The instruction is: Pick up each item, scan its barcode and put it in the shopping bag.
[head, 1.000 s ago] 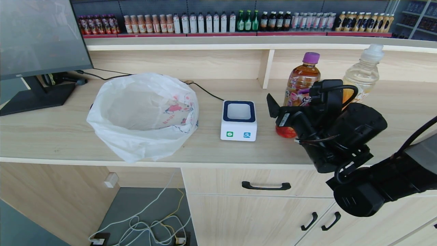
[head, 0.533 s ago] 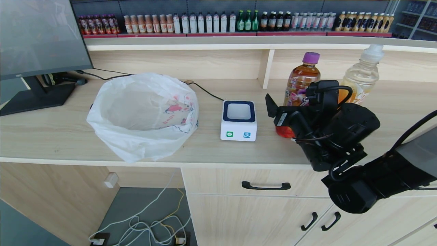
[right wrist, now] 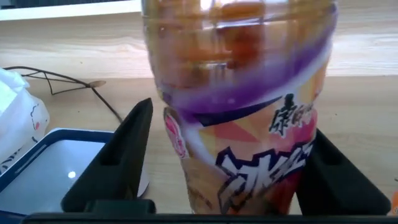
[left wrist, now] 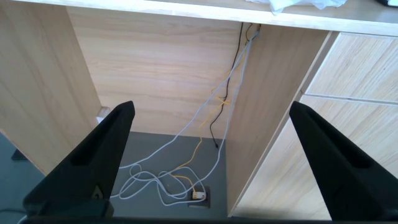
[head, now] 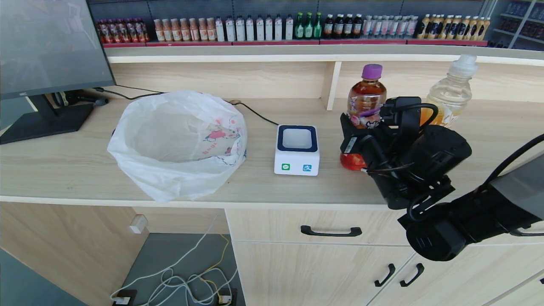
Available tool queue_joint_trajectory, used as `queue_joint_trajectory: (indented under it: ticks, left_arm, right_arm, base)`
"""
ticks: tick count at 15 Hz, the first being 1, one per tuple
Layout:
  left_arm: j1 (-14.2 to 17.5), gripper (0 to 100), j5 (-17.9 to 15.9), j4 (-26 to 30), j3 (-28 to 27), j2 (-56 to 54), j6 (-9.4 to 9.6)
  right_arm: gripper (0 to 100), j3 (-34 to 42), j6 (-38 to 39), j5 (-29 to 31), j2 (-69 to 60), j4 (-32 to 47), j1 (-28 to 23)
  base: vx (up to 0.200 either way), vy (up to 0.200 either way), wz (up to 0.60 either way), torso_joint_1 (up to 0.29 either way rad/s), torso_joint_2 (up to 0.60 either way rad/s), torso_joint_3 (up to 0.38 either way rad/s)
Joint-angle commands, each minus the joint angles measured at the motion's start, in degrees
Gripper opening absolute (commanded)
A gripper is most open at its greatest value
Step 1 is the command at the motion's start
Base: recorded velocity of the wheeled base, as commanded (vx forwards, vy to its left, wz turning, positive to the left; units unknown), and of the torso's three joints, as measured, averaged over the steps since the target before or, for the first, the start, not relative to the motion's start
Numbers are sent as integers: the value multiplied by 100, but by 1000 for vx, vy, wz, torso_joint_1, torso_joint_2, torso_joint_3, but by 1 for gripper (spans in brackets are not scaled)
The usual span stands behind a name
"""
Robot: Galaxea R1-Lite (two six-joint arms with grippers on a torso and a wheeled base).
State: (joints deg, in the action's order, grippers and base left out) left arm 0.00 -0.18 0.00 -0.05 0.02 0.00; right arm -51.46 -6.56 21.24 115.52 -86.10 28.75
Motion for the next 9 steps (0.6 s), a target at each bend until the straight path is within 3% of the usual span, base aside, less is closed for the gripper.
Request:
queue_joint_trajectory:
  ticks: [1,9]
  left_arm:
    - [0,100,1,0,5,-2,0]
    - [0,100,1,0,-4,-2,0]
  right_arm:
    - [0,13,5,3,-38,-29,-1]
    - [0,171,14,3,-196,-56,-97]
  base:
    - [0,0,0,0,0,0]
    - [0,0,0,0,0,0]
